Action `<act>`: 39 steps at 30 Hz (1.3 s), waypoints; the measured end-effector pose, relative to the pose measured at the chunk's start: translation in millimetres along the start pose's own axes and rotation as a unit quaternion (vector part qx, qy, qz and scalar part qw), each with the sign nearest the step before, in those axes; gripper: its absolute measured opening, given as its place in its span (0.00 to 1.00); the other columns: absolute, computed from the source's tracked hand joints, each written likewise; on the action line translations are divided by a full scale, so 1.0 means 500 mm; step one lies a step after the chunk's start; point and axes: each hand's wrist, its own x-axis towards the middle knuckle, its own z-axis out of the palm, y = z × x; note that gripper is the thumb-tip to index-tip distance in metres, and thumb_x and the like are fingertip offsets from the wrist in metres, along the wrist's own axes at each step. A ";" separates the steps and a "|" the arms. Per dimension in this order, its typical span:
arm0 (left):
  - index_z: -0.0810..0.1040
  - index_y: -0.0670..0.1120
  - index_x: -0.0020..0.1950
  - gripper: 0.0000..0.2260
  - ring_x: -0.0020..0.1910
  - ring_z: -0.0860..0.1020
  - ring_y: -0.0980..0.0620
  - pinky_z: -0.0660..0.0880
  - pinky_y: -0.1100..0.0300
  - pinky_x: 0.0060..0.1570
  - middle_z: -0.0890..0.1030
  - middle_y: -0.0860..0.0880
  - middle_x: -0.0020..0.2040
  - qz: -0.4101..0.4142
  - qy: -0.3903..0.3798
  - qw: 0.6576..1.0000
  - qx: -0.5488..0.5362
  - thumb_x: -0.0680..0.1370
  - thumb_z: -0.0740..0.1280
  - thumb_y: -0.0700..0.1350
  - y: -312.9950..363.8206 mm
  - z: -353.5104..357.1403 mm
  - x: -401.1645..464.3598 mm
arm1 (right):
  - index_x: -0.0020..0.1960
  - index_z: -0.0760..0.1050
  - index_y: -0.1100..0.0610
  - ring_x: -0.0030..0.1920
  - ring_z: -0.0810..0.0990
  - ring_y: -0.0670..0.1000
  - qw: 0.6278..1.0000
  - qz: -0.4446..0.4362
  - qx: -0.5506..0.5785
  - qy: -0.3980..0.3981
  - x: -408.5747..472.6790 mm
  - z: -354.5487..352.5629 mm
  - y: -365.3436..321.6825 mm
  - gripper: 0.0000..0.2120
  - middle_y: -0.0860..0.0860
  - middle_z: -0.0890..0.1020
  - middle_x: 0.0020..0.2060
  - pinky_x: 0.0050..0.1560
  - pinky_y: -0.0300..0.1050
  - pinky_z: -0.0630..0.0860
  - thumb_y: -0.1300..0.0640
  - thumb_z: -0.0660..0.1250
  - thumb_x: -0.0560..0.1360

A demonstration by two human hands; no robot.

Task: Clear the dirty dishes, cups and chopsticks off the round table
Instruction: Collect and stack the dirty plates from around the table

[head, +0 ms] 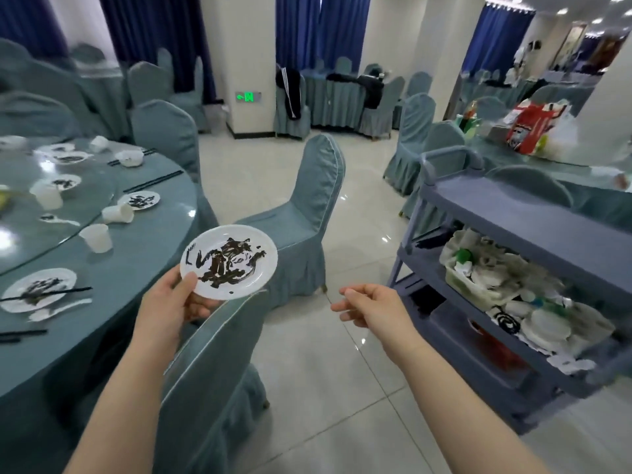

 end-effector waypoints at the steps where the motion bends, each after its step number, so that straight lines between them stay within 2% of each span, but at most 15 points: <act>1: 0.78 0.50 0.52 0.10 0.25 0.77 0.55 0.75 0.66 0.25 0.82 0.45 0.29 0.002 0.013 1.000 -0.003 0.82 0.57 0.42 -0.001 0.015 0.009 | 0.49 0.78 0.56 0.32 0.80 0.44 1.000 -0.005 -0.006 -0.017 0.037 -0.011 -0.006 0.05 0.49 0.86 0.36 0.35 0.35 0.73 0.58 0.64 0.78; 4: 0.78 0.51 0.51 0.10 0.26 0.78 0.55 0.76 0.66 0.26 0.82 0.46 0.30 0.004 0.056 0.998 -0.012 0.82 0.57 0.42 -0.007 0.048 0.034 | 0.47 0.78 0.53 0.32 0.80 0.43 0.998 -0.017 -0.017 -0.060 0.150 -0.027 -0.025 0.05 0.47 0.85 0.35 0.36 0.36 0.73 0.58 0.63 0.78; 8: 0.77 0.50 0.51 0.10 0.26 0.79 0.56 0.76 0.67 0.26 0.82 0.48 0.30 0.000 0.118 0.993 -0.021 0.82 0.57 0.41 -0.016 0.066 0.091 | 0.46 0.78 0.53 0.33 0.81 0.45 0.992 -0.026 -0.030 -0.118 0.285 -0.014 -0.048 0.05 0.48 0.86 0.36 0.33 0.36 0.74 0.57 0.64 0.77; 12: 0.77 0.49 0.50 0.10 0.25 0.77 0.56 0.75 0.67 0.26 0.81 0.47 0.29 -0.004 0.154 0.988 -0.018 0.82 0.56 0.42 -0.021 0.071 0.195 | 0.46 0.79 0.53 0.33 0.81 0.46 0.988 -0.031 -0.040 -0.143 0.423 0.018 -0.079 0.05 0.50 0.86 0.38 0.33 0.37 0.74 0.58 0.64 0.78; 15: 0.77 0.49 0.50 0.10 0.24 0.76 0.57 0.74 0.68 0.25 0.81 0.47 0.28 -0.005 0.176 0.984 -0.030 0.82 0.56 0.42 -0.024 0.071 0.301 | 0.47 0.79 0.54 0.34 0.82 0.46 0.985 -0.039 -0.051 -0.158 0.531 0.065 -0.105 0.05 0.50 0.86 0.37 0.34 0.37 0.75 0.58 0.64 0.78; 20: 0.77 0.47 0.51 0.09 0.24 0.77 0.55 0.74 0.66 0.24 0.81 0.46 0.28 -0.008 0.206 0.978 -0.021 0.82 0.57 0.41 -0.002 0.065 0.484 | 0.47 0.79 0.53 0.34 0.83 0.43 0.975 -0.039 -0.064 -0.210 0.696 0.168 -0.166 0.05 0.48 0.86 0.37 0.32 0.31 0.74 0.57 0.64 0.78; 24: 0.77 0.49 0.52 0.09 0.26 0.76 0.51 0.76 0.60 0.29 0.81 0.44 0.29 -0.005 0.223 0.975 -0.007 0.81 0.57 0.41 0.017 0.059 0.576 | 0.48 0.79 0.53 0.35 0.83 0.44 0.968 -0.023 -0.070 -0.240 0.804 0.239 -0.192 0.05 0.47 0.86 0.37 0.38 0.38 0.79 0.57 0.64 0.78; 26: 0.77 0.49 0.52 0.09 0.25 0.76 0.52 0.76 0.61 0.28 0.81 0.44 0.29 -0.010 0.232 0.973 -0.005 0.81 0.58 0.41 0.019 0.059 0.601 | 0.49 0.79 0.54 0.34 0.83 0.44 0.963 -0.011 -0.074 -0.260 0.846 0.268 -0.195 0.05 0.47 0.86 0.36 0.38 0.38 0.79 0.58 0.64 0.78; 28: 0.77 0.50 0.52 0.09 0.25 0.76 0.53 0.77 0.63 0.27 0.81 0.43 0.30 -0.014 0.256 0.967 -0.008 0.82 0.58 0.40 0.017 0.056 0.636 | 0.49 0.79 0.55 0.33 0.82 0.43 0.956 -0.009 -0.081 -0.283 0.899 0.304 -0.201 0.05 0.47 0.85 0.35 0.34 0.35 0.77 0.58 0.64 0.78; 32: 0.76 0.51 0.52 0.09 0.24 0.77 0.53 0.78 0.62 0.27 0.81 0.44 0.29 -0.028 0.316 0.948 -0.007 0.82 0.57 0.41 0.004 0.062 0.716 | 0.49 0.79 0.56 0.32 0.81 0.43 0.936 -0.008 -0.100 -0.336 1.021 0.374 -0.221 0.06 0.48 0.85 0.35 0.36 0.35 0.77 0.58 0.63 0.78; 36: 0.76 0.51 0.51 0.10 0.23 0.77 0.54 0.77 0.64 0.27 0.82 0.44 0.29 -0.035 0.376 0.926 -0.017 0.82 0.58 0.40 -0.002 0.080 0.806 | 0.49 0.79 0.57 0.31 0.80 0.45 0.915 -0.008 -0.121 -0.386 1.149 0.436 -0.243 0.06 0.48 0.85 0.33 0.31 0.32 0.73 0.59 0.63 0.78; 39: 0.76 0.50 0.54 0.09 0.23 0.76 0.53 0.78 0.64 0.27 0.81 0.43 0.29 -0.034 0.425 0.904 -0.030 0.82 0.58 0.41 -0.010 0.096 0.878 | 0.48 0.79 0.56 0.32 0.80 0.46 0.893 -0.017 -0.151 -0.424 1.257 0.477 -0.267 0.06 0.47 0.85 0.34 0.31 0.32 0.72 0.58 0.63 0.77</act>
